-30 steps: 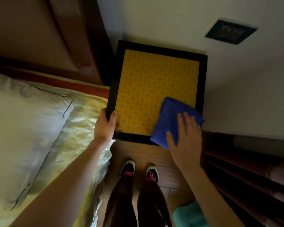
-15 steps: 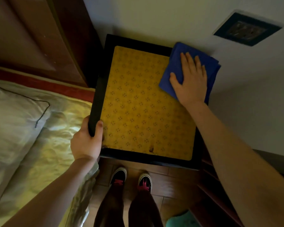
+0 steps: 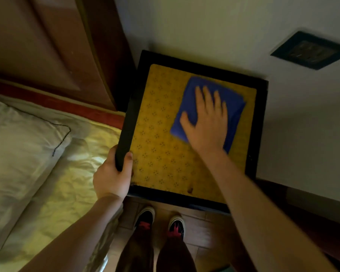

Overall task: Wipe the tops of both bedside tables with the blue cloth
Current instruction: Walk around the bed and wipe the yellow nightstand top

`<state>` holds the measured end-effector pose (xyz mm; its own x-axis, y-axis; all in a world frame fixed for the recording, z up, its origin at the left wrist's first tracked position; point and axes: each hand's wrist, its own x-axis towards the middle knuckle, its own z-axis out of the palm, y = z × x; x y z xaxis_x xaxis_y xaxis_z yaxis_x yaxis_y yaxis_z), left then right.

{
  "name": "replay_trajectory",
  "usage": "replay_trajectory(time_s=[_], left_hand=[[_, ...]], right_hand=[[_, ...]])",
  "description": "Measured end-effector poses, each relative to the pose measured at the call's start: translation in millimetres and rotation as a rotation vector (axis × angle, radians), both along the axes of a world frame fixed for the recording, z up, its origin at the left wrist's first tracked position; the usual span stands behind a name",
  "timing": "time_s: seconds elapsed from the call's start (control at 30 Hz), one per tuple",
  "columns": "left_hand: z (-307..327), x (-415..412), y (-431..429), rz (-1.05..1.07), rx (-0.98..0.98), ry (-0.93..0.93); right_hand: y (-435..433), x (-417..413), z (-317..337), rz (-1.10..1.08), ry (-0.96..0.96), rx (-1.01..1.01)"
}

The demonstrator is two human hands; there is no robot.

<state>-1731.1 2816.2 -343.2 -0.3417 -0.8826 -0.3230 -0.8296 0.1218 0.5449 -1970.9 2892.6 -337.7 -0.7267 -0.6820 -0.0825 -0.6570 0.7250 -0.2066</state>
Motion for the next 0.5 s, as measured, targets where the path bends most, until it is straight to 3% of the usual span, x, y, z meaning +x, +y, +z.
replay_trajectory(time_s=[0.17, 0.4, 0.5], left_hand=[[6, 0, 1, 0.002, 0.03, 0.011], [9, 1, -3, 0.006, 0.079, 0.001], [7, 1, -4, 0.008, 0.073, -0.001]], right_hand=[[-47, -39, -3, 0.008, -0.01, 0.034], [96, 144, 16, 0.076, -0.113, 0.139], [91, 151, 15, 0.059, -0.154, 0.154]])
